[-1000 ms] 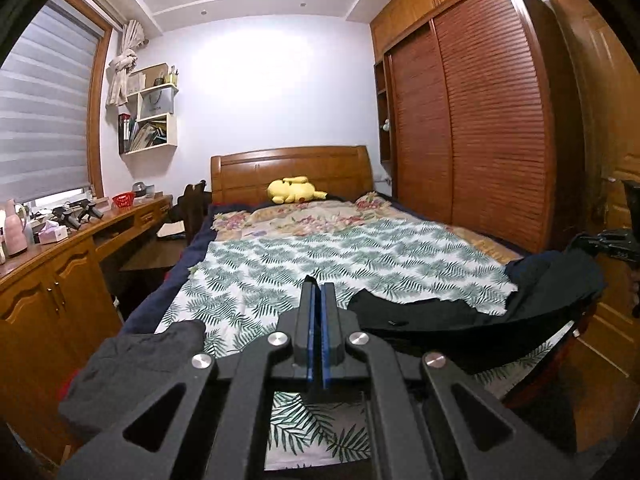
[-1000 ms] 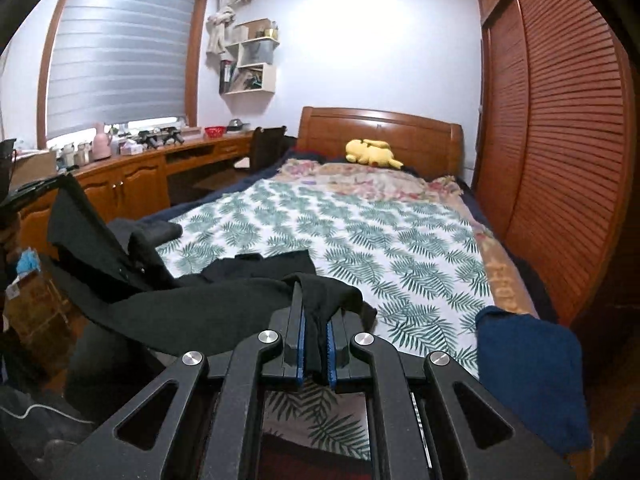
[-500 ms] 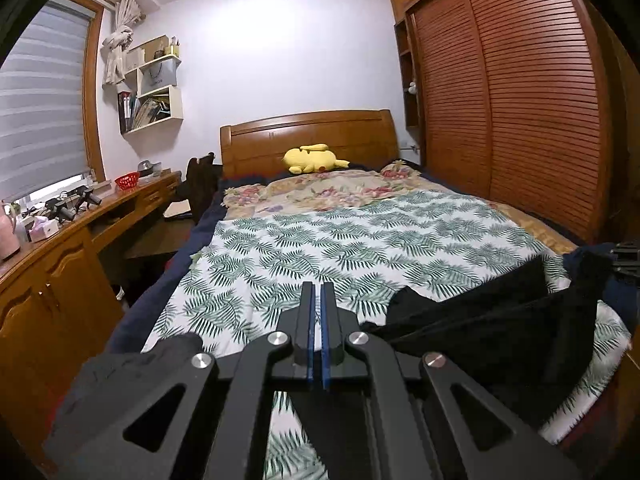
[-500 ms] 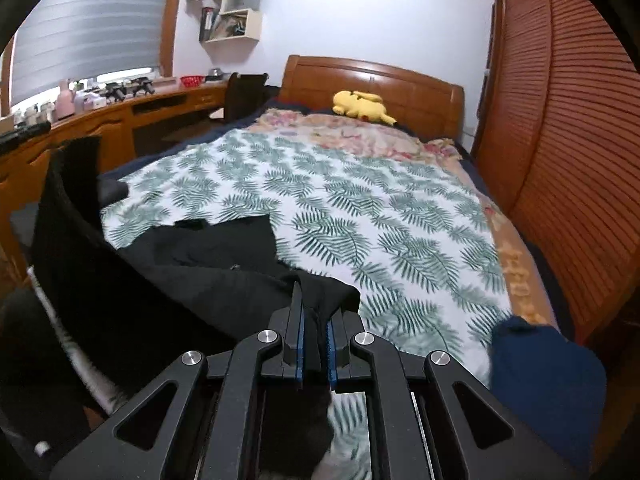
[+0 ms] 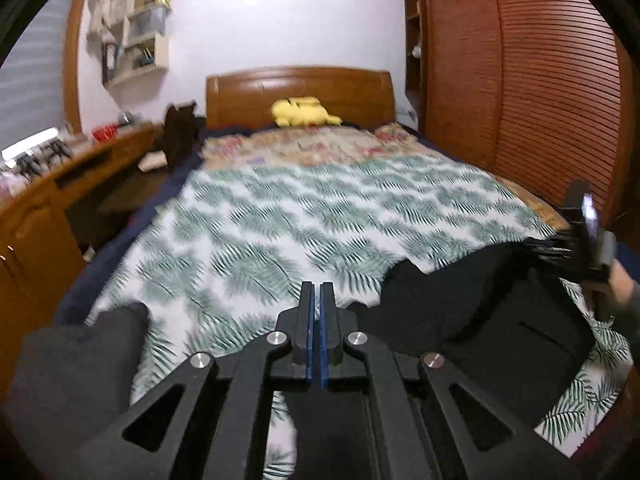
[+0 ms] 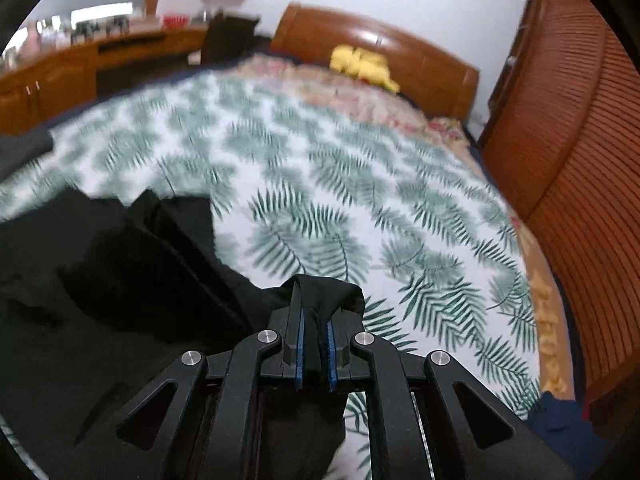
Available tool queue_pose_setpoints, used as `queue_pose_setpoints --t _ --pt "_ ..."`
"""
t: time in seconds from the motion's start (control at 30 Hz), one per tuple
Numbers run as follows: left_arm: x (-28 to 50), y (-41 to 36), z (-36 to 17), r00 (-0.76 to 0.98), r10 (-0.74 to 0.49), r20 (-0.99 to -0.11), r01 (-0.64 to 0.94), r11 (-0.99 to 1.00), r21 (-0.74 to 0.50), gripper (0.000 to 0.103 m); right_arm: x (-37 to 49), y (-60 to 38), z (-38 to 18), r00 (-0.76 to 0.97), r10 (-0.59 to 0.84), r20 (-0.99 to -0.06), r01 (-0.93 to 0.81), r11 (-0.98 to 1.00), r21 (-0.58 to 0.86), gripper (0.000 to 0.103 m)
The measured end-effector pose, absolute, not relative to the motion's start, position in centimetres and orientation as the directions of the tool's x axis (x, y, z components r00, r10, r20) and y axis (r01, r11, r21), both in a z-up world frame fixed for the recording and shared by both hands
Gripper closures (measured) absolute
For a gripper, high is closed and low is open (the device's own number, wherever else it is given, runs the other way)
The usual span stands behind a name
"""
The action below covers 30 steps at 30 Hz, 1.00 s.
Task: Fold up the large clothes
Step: 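Lift the hem with both grippers, fold it toward the collar, release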
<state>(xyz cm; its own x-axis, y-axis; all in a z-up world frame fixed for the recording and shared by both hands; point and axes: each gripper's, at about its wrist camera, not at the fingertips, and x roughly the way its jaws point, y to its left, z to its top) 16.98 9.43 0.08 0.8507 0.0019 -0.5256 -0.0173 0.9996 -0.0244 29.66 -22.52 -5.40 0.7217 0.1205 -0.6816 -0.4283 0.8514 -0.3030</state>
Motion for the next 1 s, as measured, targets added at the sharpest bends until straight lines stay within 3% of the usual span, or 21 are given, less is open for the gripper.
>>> queue_pose_setpoints --t 0.23,0.63,0.7,0.73,0.77,0.83,1.0 --pt "18.7 7.6 -3.0 0.811 -0.07 -0.581 0.044 0.997 -0.058 0.098 34.7 -22.0 -9.1 0.669 0.08 -0.738 -0.413 0.866 -0.28 0.098" --pt "20.0 5.3 -4.9 0.78 -0.115 -0.616 0.116 0.992 -0.039 0.085 41.8 -22.2 -10.2 0.665 -0.045 -0.745 -0.247 0.929 -0.277 0.097" --pt "20.1 5.0 -5.3 0.77 -0.124 -0.626 0.125 0.991 -0.042 0.084 42.6 -22.9 -10.3 0.635 -0.039 -0.772 -0.222 0.948 -0.23 0.091" --pt "20.3 4.9 -5.5 0.765 -0.126 -0.631 0.128 0.991 -0.043 0.084 42.7 -23.1 -10.2 0.634 -0.043 -0.772 -0.213 0.95 -0.228 0.082" --pt "20.3 4.7 -5.8 0.758 -0.13 -0.639 0.133 0.99 -0.044 0.084 42.5 -23.3 -10.0 0.647 -0.072 -0.759 -0.193 0.948 -0.255 0.057" --pt "20.4 4.4 -6.1 0.75 -0.133 -0.648 0.137 0.99 -0.044 0.084 41.9 -23.6 -9.2 0.691 -0.114 -0.714 -0.155 0.941 -0.3 0.031" --pt "20.4 3.5 -6.7 0.737 -0.133 -0.663 0.147 0.988 -0.035 0.084 40.0 -24.1 -7.7 0.691 -0.012 -0.723 -0.23 0.944 -0.235 0.03"
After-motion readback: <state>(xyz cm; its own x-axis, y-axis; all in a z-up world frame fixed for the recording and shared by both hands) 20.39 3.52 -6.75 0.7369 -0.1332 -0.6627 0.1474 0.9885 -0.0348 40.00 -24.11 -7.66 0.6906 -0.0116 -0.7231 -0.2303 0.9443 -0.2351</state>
